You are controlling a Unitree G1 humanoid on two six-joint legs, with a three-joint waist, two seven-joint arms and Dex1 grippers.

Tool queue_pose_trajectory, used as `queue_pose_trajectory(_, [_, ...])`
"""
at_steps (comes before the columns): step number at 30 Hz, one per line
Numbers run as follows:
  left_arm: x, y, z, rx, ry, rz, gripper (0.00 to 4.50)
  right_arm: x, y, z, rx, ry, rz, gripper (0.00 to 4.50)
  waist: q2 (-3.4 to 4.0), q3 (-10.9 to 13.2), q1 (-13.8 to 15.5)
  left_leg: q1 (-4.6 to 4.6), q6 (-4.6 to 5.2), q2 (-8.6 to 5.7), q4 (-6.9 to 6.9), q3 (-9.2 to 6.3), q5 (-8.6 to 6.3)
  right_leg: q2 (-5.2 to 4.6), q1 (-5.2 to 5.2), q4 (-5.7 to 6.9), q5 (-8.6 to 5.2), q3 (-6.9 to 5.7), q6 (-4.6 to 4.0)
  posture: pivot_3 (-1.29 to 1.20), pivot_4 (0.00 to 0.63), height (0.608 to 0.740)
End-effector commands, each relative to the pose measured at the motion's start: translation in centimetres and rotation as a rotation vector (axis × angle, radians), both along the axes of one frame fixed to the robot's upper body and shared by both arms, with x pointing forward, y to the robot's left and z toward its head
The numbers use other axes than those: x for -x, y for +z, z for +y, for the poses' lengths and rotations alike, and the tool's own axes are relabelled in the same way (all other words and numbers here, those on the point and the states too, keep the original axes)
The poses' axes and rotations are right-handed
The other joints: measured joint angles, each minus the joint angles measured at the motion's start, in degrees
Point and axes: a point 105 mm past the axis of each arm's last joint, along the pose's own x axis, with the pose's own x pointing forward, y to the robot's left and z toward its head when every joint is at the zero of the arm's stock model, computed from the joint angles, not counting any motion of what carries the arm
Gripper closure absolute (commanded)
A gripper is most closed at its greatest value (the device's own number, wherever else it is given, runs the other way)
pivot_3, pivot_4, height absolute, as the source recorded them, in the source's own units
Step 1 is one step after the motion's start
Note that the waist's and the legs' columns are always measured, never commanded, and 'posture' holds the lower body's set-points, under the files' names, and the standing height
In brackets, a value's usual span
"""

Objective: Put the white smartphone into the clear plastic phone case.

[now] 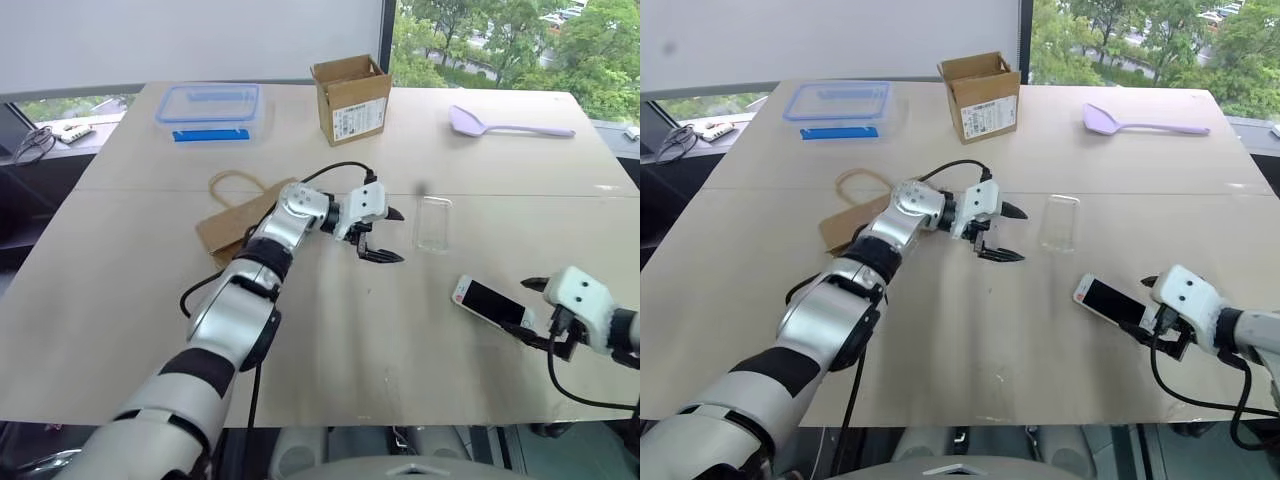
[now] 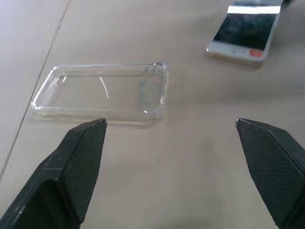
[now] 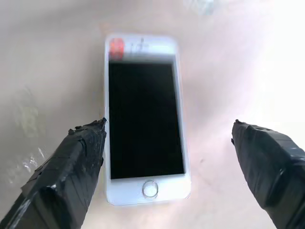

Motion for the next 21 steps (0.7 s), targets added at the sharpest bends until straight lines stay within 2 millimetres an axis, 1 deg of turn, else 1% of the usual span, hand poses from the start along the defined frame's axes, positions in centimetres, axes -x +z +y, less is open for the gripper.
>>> queue_pose_trajectory(1, [-0.5,1.3,-2.0,-0.045,-0.007,-0.07,0.0,1.1,3.9,2.1,-0.084,-0.009,-0.155,0.02,-0.02,0.0,0.0,-0.02,0.0,0.0,0.0,-0.01,0.0,0.0,-0.01,0.02,0.0,-0.01,0.01,0.0,0.15,0.74])
queue_pose_trajectory(3, [-0.5,1.3,-2.9,-0.07,-0.004,-0.077,0.0,2.1,4.4,3.6,-0.123,0.001,-0.173,0.02,-0.02,0.0,0.1,-0.05,0.0,-0.01,0.0,-0.09,0.0,0.0,-0.01,0.05,-0.01,-0.06,0.02,0.0,0.15,0.74])
queue_pose_trajectory(7, [-1.0,0.2,-4.0,-0.141,0.064,-0.096,0.0,3.2,4.2,5.1,-0.165,-0.048,-0.185,0.02,-0.01,0.0,0.0,-0.02,0.0,-0.01,0.0,-0.13,0.0,0.0,-0.01,0.09,-0.05,-0.07,0.08,0.0,0.15,0.74])
queue_pose_trajectory(8, [-1.3,-0.3,-4.1,-0.173,0.092,-0.116,0.26,3.5,4.0,5.4,-0.168,-0.059,-0.179,0.0,-0.01,0.0,0.0,-0.02,0.0,-0.01,0.01,-0.13,0.0,0.0,0.0,0.11,-0.05,-0.07,0.08,0.0,0.15,0.74])
queue_pose_trajectory(9, [-1.3,-0.6,-4.2,-0.194,0.093,-0.125,0.41,3.8,3.8,5.7,-0.17,-0.062,-0.175,0.0,-0.01,0.0,0.0,-0.02,0.0,-0.01,0.01,-0.13,0.0,0.0,0.0,0.12,-0.05,-0.07,0.08,0.0,0.15,0.74])
queue_pose_trajectory(10, [-1.3,-0.9,-4.2,-0.211,0.101,-0.121,0.72,3.9,3.7,5.9,-0.18,-0.067,-0.176,0.0,-0.02,0.0,-0.1,-0.02,0.0,-0.01,0.03,-0.13,0.0,0.0,-0.02,0.15,-0.06,-0.07,0.08,0.0,0.15,0.74])
queue_pose_trajectory(11, [-1.3,-1.4,-4.1,-0.241,0.114,-0.122,0.91,3.9,3.8,6.0,-0.197,-0.077,-0.185,0.0,-0.02,0.0,-0.1,-0.02,0.0,-0.01,0.03,-0.13,0.0,0.0,-0.02,0.16,-0.06,-0.07,0.08,0.0,0.15,0.74])
queue_pose_trajectory(12, [-1.2,-1.8,-4.1,-0.261,0.113,-0.119,1.48,3.9,3.8,6.1,-0.212,-0.084,-0.194,0.0,-0.02,0.0,-0.1,-0.01,0.0,-0.01,0.03,-0.13,0.0,0.0,-0.01,0.17,-0.06,-0.07,0.08,0.0,0.15,0.74])
queue_pose_trajectory(13, [-1.3,-2.0,-4.4,-0.257,0.132,-0.116,1.82,4.0,3.8,6.3,-0.223,-0.086,-0.197,0.0,-0.02,0.0,-0.1,0.03,0.0,-0.01,0.05,-0.13,0.0,0.0,0.01,0.18,-0.06,-0.07,0.09,0.0,0.15,0.74])
queue_pose_trajectory(16, [-1.4,-2.3,-4.7,-0.243,0.172,-0.105,3.32,4.1,3.5,6.9,-0.242,-0.088,-0.198,0.0,-0.01,0.0,-0.1,0.1,0.0,-0.01,0.07,-0.12,0.0,-0.01,0.06,0.22,-0.12,-0.04,0.16,0.0,0.15,0.74])
queue_pose_trajectory(17, [-1.4,-2.4,-4.8,-0.233,0.179,-0.099,3.57,4.0,3.4,7.1,-0.242,-0.086,-0.197,0.0,-0.01,0.0,-0.1,0.12,0.0,-0.01,0.08,-0.12,0.0,-0.01,0.09,0.23,-0.12,-0.04,0.15,0.0,0.15,0.74])
queue_pose_trajectory(19, [-1.3,-2.4,-4.7,-0.215,0.178,-0.075,4.43,4.0,3.2,7.6,-0.247,-0.084,-0.198,0.0,-0.01,0.0,-0.2,0.16,0.01,-0.01,0.1,-0.1,0.0,-0.01,0.11,0.24,-0.16,-0.01,0.07,0.0,0.15,0.74])
queue_pose_trajectory(21, [-1.3,-2.2,-4.3,-0.191,0.176,-0.047,4.43,3.9,3.1,8.1,-0.254,-0.079,-0.199,0.0,-0.01,0.0,-0.2,0.21,0.01,-0.01,0.1,-0.08,0.0,0.0,0.13,0.26,-0.23,0.02,-0.04,0.0,0.15,0.74])
